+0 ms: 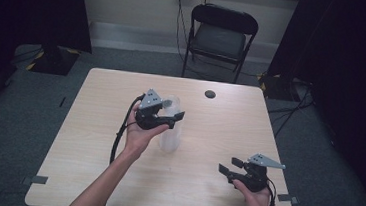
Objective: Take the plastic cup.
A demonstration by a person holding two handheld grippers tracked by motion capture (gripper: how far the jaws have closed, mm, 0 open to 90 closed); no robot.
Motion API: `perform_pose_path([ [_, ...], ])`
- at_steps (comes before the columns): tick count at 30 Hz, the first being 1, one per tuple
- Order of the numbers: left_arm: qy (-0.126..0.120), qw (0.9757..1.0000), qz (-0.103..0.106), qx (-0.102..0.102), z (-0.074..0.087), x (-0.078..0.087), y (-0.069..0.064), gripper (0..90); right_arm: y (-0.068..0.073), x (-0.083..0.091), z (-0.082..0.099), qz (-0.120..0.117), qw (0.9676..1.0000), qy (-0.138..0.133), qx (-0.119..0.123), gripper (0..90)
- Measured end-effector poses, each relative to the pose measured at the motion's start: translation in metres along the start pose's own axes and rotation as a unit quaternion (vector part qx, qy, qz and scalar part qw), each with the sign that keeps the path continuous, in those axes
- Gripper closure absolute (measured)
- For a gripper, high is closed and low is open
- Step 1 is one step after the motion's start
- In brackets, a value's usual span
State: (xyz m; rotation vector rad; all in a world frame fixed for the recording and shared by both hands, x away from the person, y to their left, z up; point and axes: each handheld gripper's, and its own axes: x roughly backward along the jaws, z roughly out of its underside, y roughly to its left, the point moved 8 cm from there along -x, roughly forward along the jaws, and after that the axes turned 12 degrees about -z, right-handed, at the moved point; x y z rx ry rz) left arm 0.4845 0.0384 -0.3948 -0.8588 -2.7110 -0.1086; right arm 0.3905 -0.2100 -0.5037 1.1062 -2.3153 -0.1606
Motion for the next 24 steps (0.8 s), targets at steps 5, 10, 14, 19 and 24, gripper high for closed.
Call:
perform_pose_path([
  [5, -0.005, 1.0000, 0.001, 0.005, -0.002, 0.002, 0.000, 35.7, 0.000, 0.001, 0.000, 0.000, 1.0000, -0.001, 0.000, 32.6],
  [10, -0.012, 0.9999, 0.003, -0.002, -0.008, 0.004, -0.002, 35.9, 0.001, 0.002, 0.001, 0.000, 1.0000, -0.001, 0.001, 32.6],
  [14, -0.024, 0.9997, -0.001, -0.008, -0.014, 0.009, -0.003, 36.4, 0.001, 0.001, 0.000, -0.002, 1.0000, -0.004, 0.003, 32.6],
  [19, -0.041, 0.9992, -0.004, -0.003, -0.020, 0.014, -0.002, 37.1, 0.002, -0.001, -0.001, -0.005, 1.0000, -0.002, 0.005, 32.6],
  [24, -0.055, 0.9985, -0.006, 0.001, -0.025, 0.020, 0.002, 37.3, 0.002, -0.001, 0.000, -0.004, 1.0000, -0.001, 0.005, 32.6],
])
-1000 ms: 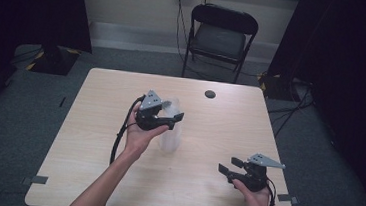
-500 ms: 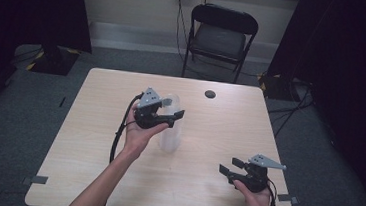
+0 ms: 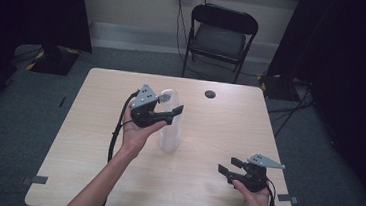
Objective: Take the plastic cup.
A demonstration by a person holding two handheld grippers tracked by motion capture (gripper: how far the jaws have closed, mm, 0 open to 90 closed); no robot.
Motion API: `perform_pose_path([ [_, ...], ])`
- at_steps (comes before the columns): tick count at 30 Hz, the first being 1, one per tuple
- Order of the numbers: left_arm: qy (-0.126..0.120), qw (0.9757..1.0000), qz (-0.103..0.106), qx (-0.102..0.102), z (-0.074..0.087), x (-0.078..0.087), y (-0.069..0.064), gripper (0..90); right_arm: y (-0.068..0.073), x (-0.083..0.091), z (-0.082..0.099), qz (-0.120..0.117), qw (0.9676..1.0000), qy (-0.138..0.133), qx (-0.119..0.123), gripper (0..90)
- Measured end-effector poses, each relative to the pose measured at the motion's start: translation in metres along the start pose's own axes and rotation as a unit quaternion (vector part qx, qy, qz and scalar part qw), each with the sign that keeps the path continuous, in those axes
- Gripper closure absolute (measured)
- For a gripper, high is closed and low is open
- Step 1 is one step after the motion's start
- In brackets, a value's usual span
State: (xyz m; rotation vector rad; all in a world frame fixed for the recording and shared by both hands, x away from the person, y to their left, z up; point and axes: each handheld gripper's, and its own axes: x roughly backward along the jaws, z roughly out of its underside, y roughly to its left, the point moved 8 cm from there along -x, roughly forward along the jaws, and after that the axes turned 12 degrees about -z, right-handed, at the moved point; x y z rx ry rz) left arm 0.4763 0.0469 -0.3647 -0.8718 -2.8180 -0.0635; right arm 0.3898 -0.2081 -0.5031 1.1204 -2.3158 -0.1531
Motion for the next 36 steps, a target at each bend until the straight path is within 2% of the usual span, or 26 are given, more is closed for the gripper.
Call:
perform_pose_path([
  [8, -0.015, 0.9994, 0.017, 0.028, -0.009, 0.008, 0.000, 37.4, 0.001, 0.001, 0.000, -0.001, 1.0000, -0.001, 0.001, 32.6],
  [11, -0.019, 0.9992, 0.019, 0.028, -0.011, 0.012, -0.002, 37.4, 0.001, 0.001, -0.001, -0.001, 1.0000, -0.002, 0.001, 32.6],
  [15, -0.005, 0.9995, 0.019, 0.023, -0.009, 0.019, -0.001, 37.1, 0.001, 0.001, 0.000, 0.000, 1.0000, 0.000, 0.002, 32.7],
  [21, -0.004, 0.9983, 0.029, 0.050, -0.010, 0.028, 0.002, 37.2, 0.002, 0.000, -0.001, -0.001, 1.0000, -0.002, 0.003, 33.3],
  [23, 0.006, 0.9991, 0.005, 0.042, -0.006, 0.033, 0.006, 37.2, 0.003, 0.000, -0.001, -0.001, 1.0000, -0.001, 0.005, 33.3],
  [25, 0.009, 0.9991, 0.005, 0.042, -0.004, 0.037, 0.008, 37.1, 0.004, -0.001, -0.001, -0.003, 1.0000, -0.001, 0.007, 33.4],
  [29, 0.011, 0.9984, 0.005, 0.056, -0.001, 0.046, 0.013, 37.2, 0.006, -0.002, -0.001, -0.003, 1.0000, 0.003, 0.008, 33.4],
  [32, 0.013, 0.9969, 0.013, 0.077, 0.001, 0.051, 0.015, 37.1, 0.007, -0.003, -0.002, -0.004, 0.9999, 0.003, 0.009, 33.4],
  [36, 0.021, 0.9956, 0.012, 0.091, 0.007, 0.055, 0.018, 36.9, 0.009, -0.004, -0.002, -0.004, 0.9999, 0.004, 0.013, 33.4],
])
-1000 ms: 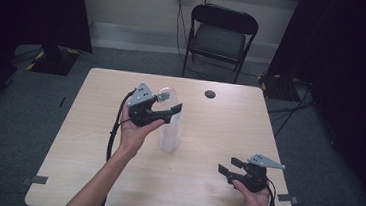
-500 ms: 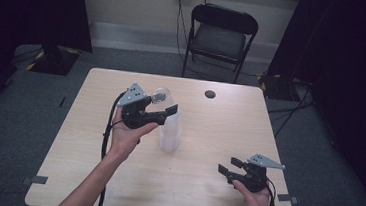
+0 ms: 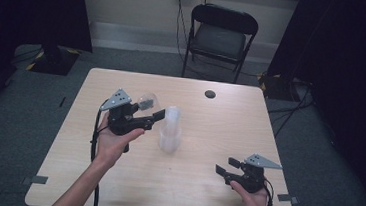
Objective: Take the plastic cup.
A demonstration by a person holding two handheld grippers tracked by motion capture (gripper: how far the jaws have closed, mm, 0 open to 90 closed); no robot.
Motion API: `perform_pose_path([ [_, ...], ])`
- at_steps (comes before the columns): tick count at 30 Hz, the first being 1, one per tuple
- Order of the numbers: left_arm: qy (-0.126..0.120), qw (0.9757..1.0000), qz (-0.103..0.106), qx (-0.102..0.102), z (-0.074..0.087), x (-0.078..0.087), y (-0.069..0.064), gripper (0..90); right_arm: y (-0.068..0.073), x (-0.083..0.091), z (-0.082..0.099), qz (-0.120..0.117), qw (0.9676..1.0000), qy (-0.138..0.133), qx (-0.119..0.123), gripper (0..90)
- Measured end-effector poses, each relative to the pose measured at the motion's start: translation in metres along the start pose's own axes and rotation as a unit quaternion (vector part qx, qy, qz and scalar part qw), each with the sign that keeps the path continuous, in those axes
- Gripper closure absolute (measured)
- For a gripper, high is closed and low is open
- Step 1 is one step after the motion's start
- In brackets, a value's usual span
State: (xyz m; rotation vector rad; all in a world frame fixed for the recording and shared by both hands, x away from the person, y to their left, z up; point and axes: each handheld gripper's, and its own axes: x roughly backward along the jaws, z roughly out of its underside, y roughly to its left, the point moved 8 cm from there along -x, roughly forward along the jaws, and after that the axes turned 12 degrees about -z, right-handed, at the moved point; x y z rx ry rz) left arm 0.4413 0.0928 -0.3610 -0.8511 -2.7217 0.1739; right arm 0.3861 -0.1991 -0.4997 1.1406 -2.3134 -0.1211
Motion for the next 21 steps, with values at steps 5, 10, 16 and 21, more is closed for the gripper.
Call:
perform_pose_path([
  [5, 0.007, 0.9999, -0.007, 0.000, 0.009, 0.006, 0.001, 36.9, 0.005, 0.001, -0.003, 0.009, 0.9999, -0.005, 0.006, 33.4],
  [10, 0.021, 0.9998, -0.002, -0.005, 0.018, 0.009, -0.002, 36.9, 0.011, -0.002, -0.008, 0.005, 0.9999, -0.009, 0.014, 32.5],
  [16, 0.041, 0.9986, 0.015, 0.031, 0.035, 0.011, -0.009, 37.0, 0.018, -0.007, -0.008, 0.005, 0.9996, -0.007, 0.028, 32.1],
  [21, 0.057, 0.9964, 0.026, 0.058, 0.042, 0.010, -0.010, 37.3, 0.026, -0.012, -0.013, 0.000, 0.9987, -0.018, 0.047, 33.3],
])
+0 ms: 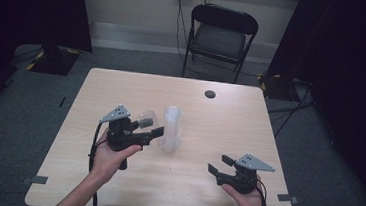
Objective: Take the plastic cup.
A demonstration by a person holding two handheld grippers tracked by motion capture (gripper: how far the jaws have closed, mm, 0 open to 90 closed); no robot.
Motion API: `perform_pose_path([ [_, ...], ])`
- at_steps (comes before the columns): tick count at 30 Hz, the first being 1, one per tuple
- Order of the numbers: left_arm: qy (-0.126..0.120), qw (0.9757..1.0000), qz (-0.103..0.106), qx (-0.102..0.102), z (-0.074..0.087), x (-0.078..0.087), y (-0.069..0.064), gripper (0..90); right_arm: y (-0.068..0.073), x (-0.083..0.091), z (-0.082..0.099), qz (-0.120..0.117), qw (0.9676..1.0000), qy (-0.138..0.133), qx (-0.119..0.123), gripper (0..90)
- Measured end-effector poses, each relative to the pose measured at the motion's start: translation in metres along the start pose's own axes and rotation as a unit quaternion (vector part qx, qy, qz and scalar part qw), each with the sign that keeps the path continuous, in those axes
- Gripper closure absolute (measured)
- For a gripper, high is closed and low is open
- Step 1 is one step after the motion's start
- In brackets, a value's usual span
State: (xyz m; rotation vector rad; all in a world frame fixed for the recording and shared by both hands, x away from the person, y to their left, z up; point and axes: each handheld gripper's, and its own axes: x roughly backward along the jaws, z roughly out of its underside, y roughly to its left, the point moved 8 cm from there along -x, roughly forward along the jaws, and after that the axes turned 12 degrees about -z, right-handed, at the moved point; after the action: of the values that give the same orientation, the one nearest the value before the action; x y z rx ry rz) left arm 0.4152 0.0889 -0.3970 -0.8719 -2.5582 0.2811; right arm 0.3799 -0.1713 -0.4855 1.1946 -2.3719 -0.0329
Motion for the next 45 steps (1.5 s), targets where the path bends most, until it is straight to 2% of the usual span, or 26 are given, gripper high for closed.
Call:
perform_pose_path([
  [2, 0.007, 1.0000, 0.001, 0.005, 0.003, 0.000, 0.000, 37.3, 0.003, -0.002, -0.002, -0.005, 1.0000, -0.002, 0.003, 33.5],
  [6, 0.023, 0.9995, 0.005, 0.019, 0.013, 0.004, -0.001, 37.9, 0.014, -0.010, -0.007, -0.018, 0.9995, -0.009, 0.024, 34.6],
  [7, 0.023, 0.9994, 0.006, 0.025, 0.014, 0.004, -0.001, 38.2, 0.016, -0.011, -0.008, -0.020, 0.9994, -0.009, 0.028, 34.6],
  [14, 0.029, 0.9991, 0.006, 0.029, 0.021, 0.006, -0.004, 40.0, 0.038, -0.030, -0.016, -0.034, 0.9979, -0.003, 0.056, 35.3],
  [19, 0.033, 0.9985, 0.010, 0.043, 0.026, 0.006, -0.005, 40.7, 0.046, -0.042, -0.018, -0.043, 0.9971, -0.004, 0.063, 36.5],
  [21, 0.036, 0.9980, 0.014, 0.050, 0.030, 0.006, -0.006, 40.7, 0.051, -0.050, -0.021, -0.049, 0.9962, -0.007, 0.071, 38.9],
  [24, 0.040, 0.9981, 0.013, 0.045, 0.033, 0.005, -0.006, 40.6, 0.058, -0.056, -0.025, -0.058, 0.9944, -0.009, 0.088, 41.5],
  [28, 0.043, 0.9966, 0.023, 0.067, 0.036, 0.007, -0.007, 40.7, 0.066, -0.060, -0.030, -0.068, 0.9926, -0.013, 0.099, 44.2],
  [34, 0.049, 0.9944, 0.040, 0.085, 0.040, 0.007, -0.009, 40.6, 0.073, -0.069, -0.035, -0.079, 0.9901, -0.014, 0.115, 46.9],
  [40, 0.052, 0.9933, 0.038, 0.096, 0.041, 0.007, -0.009, 40.7, 0.079, -0.074, -0.033, -0.085, 0.9883, -0.023, 0.124, 50.4],
  [42, 0.054, 0.9923, 0.044, 0.102, 0.042, 0.007, -0.011, 40.7, 0.081, -0.075, -0.030, -0.087, 0.9875, -0.021, 0.129, 51.3],
  [45, 0.053, 0.9925, 0.046, 0.100, 0.042, 0.008, -0.013, 40.7, 0.082, -0.074, -0.026, -0.085, 0.9875, -0.021, 0.131, 52.2],
])
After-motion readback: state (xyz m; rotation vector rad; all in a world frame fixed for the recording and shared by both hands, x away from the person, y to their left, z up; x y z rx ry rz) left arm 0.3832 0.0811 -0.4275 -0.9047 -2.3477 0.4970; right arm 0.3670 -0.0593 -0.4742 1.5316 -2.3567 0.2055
